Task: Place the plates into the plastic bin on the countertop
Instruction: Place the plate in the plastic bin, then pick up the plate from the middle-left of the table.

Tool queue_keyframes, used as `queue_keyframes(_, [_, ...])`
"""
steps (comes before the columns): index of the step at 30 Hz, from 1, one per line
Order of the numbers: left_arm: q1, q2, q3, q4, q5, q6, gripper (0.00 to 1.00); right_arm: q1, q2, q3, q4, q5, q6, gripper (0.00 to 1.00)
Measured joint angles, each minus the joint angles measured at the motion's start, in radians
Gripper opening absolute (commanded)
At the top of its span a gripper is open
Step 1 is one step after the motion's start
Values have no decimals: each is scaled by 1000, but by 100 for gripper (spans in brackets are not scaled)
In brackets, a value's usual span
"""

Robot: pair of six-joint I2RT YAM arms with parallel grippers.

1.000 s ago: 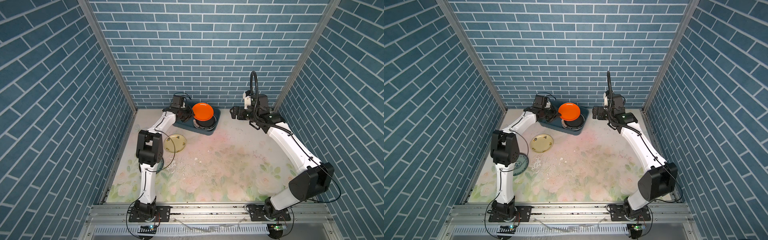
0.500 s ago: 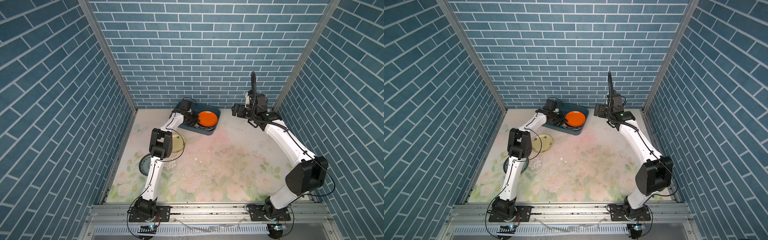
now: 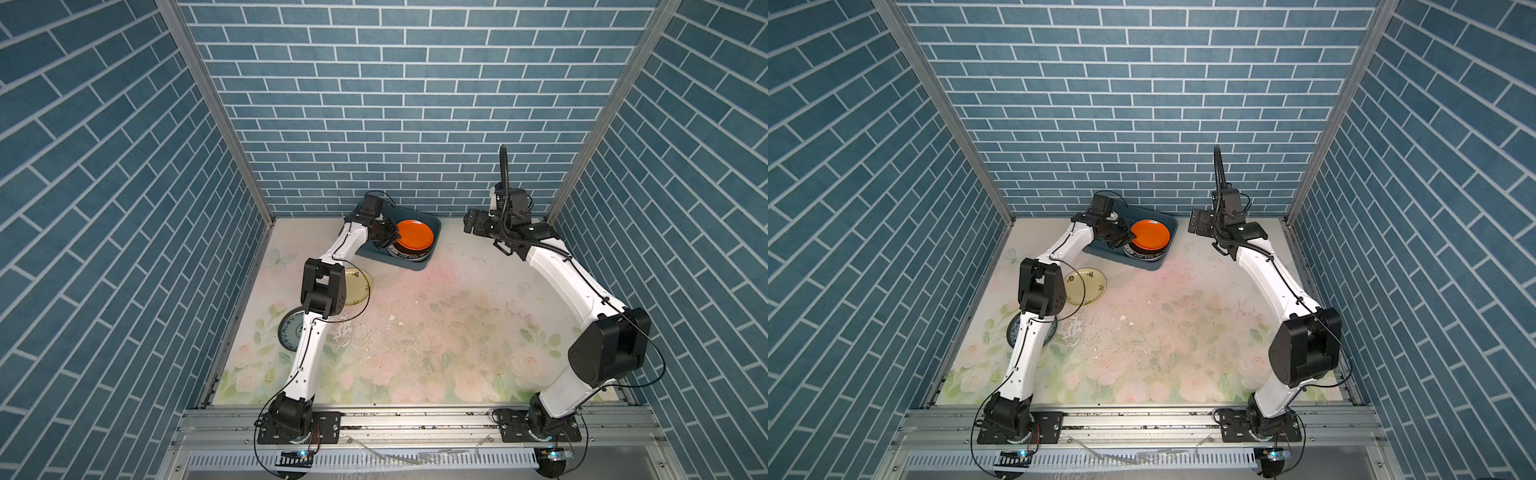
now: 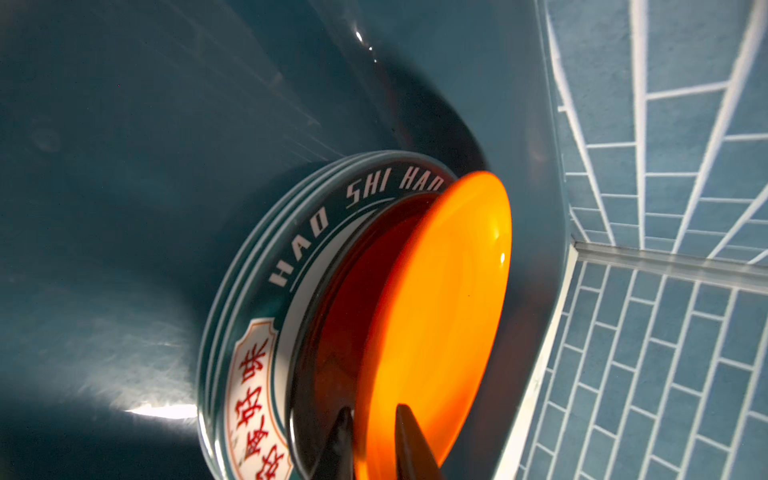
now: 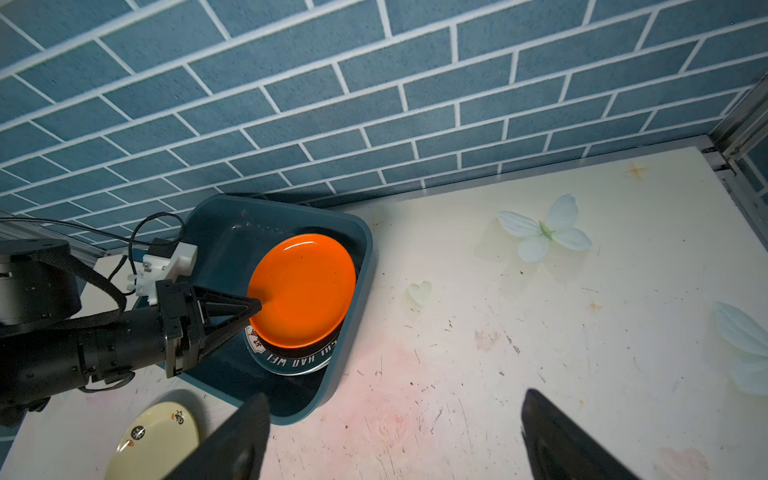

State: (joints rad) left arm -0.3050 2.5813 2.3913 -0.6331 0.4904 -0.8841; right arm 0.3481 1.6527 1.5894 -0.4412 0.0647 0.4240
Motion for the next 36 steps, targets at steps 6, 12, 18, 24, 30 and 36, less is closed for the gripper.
queue_keyframes(6, [-1,0,0,-22,-27,22,42,-1,0,4,0,0,11,94])
queue_keyframes(12, [-1,-14,3,-57,-71,61,49,-2,0,4,0,-1,17,94])
queue_keyframes(18, [7,-82,-32,-70,-104,85,56,-2,0,4,0,-10,17,94])
queue_keyframes(24, [33,-271,-234,42,-97,83,59,-2,0,-1,0,-31,17,94])
queue_keyframes(30, [63,-488,-512,194,-105,53,60,-2,0,-15,0,-92,17,94])
queue_keyframes(36, [83,-732,-832,291,-156,28,60,-2,11,-15,3,-222,17,92])
